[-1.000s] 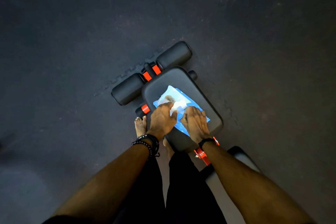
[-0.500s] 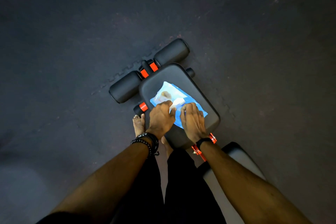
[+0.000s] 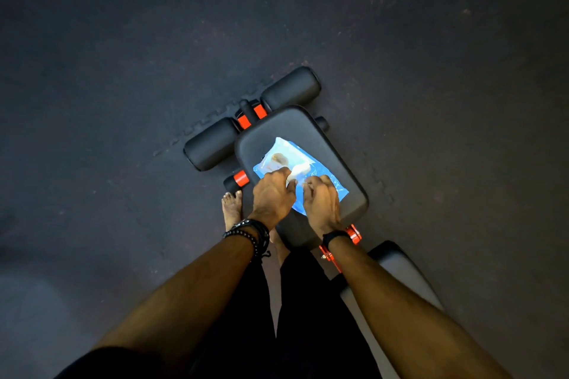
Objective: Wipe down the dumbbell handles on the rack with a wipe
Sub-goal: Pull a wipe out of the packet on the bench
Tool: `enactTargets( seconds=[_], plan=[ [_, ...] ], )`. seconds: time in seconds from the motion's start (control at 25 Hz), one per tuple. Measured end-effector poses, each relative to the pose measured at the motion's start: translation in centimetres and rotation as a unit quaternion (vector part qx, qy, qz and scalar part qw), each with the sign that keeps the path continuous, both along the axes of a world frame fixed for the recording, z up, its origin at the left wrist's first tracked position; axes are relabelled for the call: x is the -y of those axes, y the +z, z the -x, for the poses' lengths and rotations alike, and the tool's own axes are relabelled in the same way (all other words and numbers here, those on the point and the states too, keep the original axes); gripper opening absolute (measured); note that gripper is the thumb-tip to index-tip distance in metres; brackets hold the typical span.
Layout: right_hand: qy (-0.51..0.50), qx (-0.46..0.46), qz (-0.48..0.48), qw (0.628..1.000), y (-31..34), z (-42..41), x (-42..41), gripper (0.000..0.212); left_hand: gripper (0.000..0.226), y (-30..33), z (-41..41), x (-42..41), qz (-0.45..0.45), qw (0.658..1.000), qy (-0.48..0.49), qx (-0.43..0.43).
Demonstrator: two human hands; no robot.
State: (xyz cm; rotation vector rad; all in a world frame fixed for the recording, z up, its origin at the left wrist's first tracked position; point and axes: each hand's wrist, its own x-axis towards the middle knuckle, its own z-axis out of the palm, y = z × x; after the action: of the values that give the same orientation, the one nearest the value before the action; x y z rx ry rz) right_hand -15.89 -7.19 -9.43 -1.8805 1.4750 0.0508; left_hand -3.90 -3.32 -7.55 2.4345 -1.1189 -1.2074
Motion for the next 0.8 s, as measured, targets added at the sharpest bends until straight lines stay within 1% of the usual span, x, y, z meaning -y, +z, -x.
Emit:
enactTargets(
  seconds=[0.08, 0.16, 0.2, 0.28, 0.36, 0.44, 0.52, 0.56, 0.68, 0.72, 0.8],
  plan=[
    [-0.014, 0.001, -0.002, 1.000, 0.3, 0.0, -0.2, 0.020, 0.028, 0.0, 0.1, -0.1, 0.003, 1.000, 0.004, 0.004],
    [-0.010, 0.022, -0.003, 1.000, 0.6, 0.1, -0.4, 0.022, 0.027, 0.1, 0.2, -0.1, 0.005, 1.000, 0.006, 0.005],
    [-0.007, 0.041, -0.002, 0.999, 0.7, 0.3, -0.5, 0.020, 0.026, 0.0, 0.2, -0.1, 0.004, 1.000, 0.006, 0.003],
    [-0.006, 0.075, 0.005, 0.997, 1.2, 0.6, -0.6, 0.007, 0.026, -0.1, 0.3, -0.2, -0.001, 1.000, 0.007, -0.004],
    [-0.004, 0.084, 0.020, 0.996, 1.5, 0.9, -0.4, 0.013, 0.026, -0.2, 0.4, -0.4, 0.000, 1.000, 0.005, -0.006],
    [-0.020, 0.093, 0.011, 0.995, 2.0, 0.9, -0.4, 0.011, 0.025, -0.4, 0.4, -0.6, 0.005, 1.000, 0.007, -0.013],
    [-0.040, 0.088, 0.001, 0.995, 2.1, 0.9, -0.5, 0.006, 0.027, -0.4, 0.4, -0.7, 0.007, 1.000, 0.009, -0.013],
    [-0.044, 0.070, -0.005, 0.997, 2.0, 1.0, -0.4, 0.009, 0.027, -0.3, 0.5, -0.7, 0.009, 1.000, 0.007, -0.008],
    [-0.013, -0.012, 0.000, 1.000, 2.4, 1.3, -0.2, 0.029, 0.026, 0.1, 0.6, -0.7, 0.013, 1.000, 0.009, -0.001],
    [-0.007, -0.015, 0.010, 1.000, 2.8, 1.5, -0.2, 0.030, 0.025, 0.2, 0.6, -0.7, 0.016, 1.000, 0.011, -0.003],
    [0.003, 0.018, 0.024, 1.000, 3.5, 2.2, -0.5, 0.024, 0.027, 0.3, 0.6, -0.8, 0.021, 1.000, 0.015, -0.009]
  ],
)
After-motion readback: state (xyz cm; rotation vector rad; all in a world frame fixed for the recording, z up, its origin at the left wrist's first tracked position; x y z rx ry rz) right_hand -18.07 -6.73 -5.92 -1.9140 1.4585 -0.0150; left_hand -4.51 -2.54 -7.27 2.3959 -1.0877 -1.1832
